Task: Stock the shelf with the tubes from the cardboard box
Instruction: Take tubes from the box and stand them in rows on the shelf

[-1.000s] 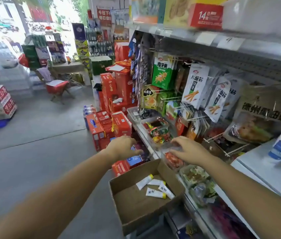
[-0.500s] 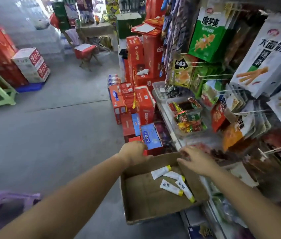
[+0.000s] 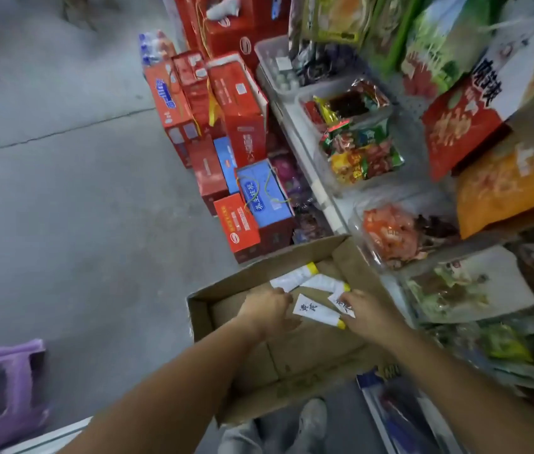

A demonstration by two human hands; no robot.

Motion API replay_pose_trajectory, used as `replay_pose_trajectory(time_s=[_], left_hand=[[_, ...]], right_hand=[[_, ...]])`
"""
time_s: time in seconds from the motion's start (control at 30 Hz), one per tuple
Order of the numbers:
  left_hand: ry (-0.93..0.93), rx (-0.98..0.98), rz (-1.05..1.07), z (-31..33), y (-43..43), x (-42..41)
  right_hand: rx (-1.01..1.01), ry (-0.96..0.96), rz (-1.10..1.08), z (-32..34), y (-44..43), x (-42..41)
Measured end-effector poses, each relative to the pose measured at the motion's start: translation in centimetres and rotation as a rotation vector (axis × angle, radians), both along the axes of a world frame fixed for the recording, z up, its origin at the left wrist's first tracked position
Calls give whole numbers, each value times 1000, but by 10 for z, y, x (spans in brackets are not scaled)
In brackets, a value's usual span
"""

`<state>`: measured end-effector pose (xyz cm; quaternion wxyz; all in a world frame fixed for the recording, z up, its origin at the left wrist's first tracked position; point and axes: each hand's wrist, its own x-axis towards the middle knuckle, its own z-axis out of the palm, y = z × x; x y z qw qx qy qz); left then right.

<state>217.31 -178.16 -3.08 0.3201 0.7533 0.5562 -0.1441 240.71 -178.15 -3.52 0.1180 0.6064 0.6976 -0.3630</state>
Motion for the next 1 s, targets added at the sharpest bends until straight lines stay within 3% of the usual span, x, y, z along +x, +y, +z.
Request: replay_pose_trajectory(time_s=[0.17, 0.47, 0.57, 0.77, 1.0], left_hand=[[-2, -106, -44, -65, -6, 15], [-162, -321, 255, -149, -43, 54], [-246, -466, 619, -167, -55, 74], [-514, -723, 1148, -189, -61, 119], [-635, -763, 1673, -215, -56, 160]], right_hand=[[-25, -54, -50, -67, -3, 13], [-158, -364, -15, -143, -12, 14], [-161, -469, 11, -159, -14, 19], [-145, -519, -46, -179, -10, 20], [-82, -559, -150, -199, -11, 9]])
